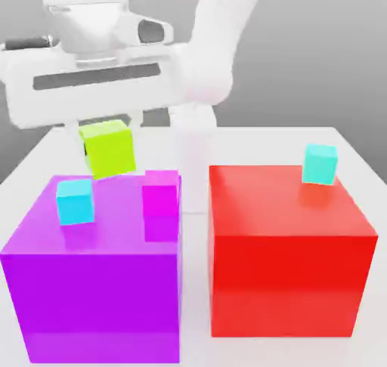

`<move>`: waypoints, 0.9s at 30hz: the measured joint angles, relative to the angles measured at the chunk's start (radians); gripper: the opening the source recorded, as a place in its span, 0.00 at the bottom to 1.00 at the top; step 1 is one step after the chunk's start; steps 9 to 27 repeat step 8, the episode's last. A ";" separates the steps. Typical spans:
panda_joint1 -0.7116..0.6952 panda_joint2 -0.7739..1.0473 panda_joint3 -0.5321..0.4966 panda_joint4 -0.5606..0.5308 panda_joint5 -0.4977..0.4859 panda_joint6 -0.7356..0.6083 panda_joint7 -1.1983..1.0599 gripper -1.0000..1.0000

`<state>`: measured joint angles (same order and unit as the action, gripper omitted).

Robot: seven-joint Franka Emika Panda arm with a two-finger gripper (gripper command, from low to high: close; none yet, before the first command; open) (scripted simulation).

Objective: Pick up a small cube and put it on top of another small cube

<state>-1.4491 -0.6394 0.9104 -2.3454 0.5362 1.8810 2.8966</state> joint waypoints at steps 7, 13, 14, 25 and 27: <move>-0.093 0.002 0.135 -0.099 0.067 0.129 0.001 1.00; -0.093 0.002 0.135 -0.099 0.067 0.129 0.001 1.00; -0.093 0.002 0.135 -0.099 0.067 0.129 0.001 1.00; -0.093 0.002 0.135 -0.099 0.067 0.129 0.001 1.00; -0.093 0.002 0.135 -0.099 0.067 0.129 0.001 1.00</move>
